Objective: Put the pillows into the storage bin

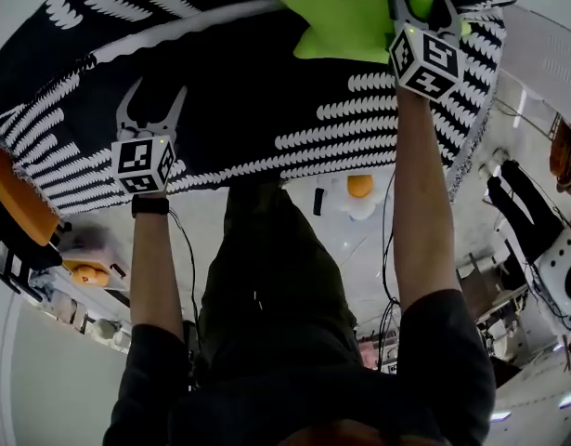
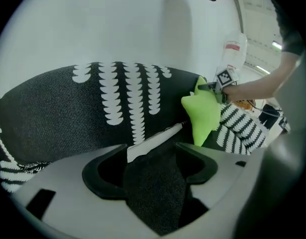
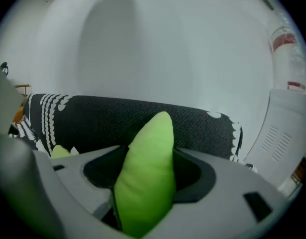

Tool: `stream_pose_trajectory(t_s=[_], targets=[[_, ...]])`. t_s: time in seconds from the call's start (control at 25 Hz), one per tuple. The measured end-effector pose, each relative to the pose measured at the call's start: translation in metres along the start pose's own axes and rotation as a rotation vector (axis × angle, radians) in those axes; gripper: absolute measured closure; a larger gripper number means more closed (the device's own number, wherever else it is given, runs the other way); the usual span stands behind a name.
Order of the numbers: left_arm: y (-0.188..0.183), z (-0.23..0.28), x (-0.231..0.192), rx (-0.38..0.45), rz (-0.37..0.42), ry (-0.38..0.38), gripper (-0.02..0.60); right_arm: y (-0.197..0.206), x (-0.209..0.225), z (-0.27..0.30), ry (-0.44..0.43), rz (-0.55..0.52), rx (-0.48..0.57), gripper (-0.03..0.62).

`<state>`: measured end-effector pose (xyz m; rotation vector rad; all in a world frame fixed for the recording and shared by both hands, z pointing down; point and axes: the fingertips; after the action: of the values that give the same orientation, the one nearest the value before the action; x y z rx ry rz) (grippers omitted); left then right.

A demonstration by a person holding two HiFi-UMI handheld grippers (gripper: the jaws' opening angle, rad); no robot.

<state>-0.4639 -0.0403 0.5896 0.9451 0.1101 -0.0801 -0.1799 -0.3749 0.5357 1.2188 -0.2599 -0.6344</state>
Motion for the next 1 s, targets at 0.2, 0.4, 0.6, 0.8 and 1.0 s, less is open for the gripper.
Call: stream_pose_trajectory(t_s=[0.2, 0.4, 0.6, 0.8, 1.0], targets=[[-0.004, 0.006, 0.007, 0.002, 0.022, 0.031, 0.276, -0.002, 0.002, -0.009, -0.008, -0.021, 0.009, 0.366], [-0.017, 0.005, 0.022, 0.021, 0.064, 0.067, 0.276, -0.016, 0.004, -0.042, 0.009, -0.013, 0.057, 0.399], [-0.036, -0.009, 0.039, 0.055, 0.105, 0.119, 0.276, -0.049, -0.002, -0.099, 0.076, 0.05, 0.142, 0.408], [-0.059, 0.005, 0.112, 0.085, 0.162, 0.201, 0.276, -0.069, 0.059, -0.171, 0.194, 0.085, 0.221, 0.413], [-0.08, 0.001, 0.185, 0.121, 0.221, 0.305, 0.276, -0.082, 0.111, -0.267, 0.327, 0.108, 0.266, 0.414]])
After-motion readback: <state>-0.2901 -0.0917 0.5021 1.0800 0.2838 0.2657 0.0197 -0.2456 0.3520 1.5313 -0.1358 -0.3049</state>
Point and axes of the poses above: the fingertips, and each gripper's own axes: z forward along the fingers, x to its right, y out of its underside, and after that the axes turned 11 degrees about x, right-handed
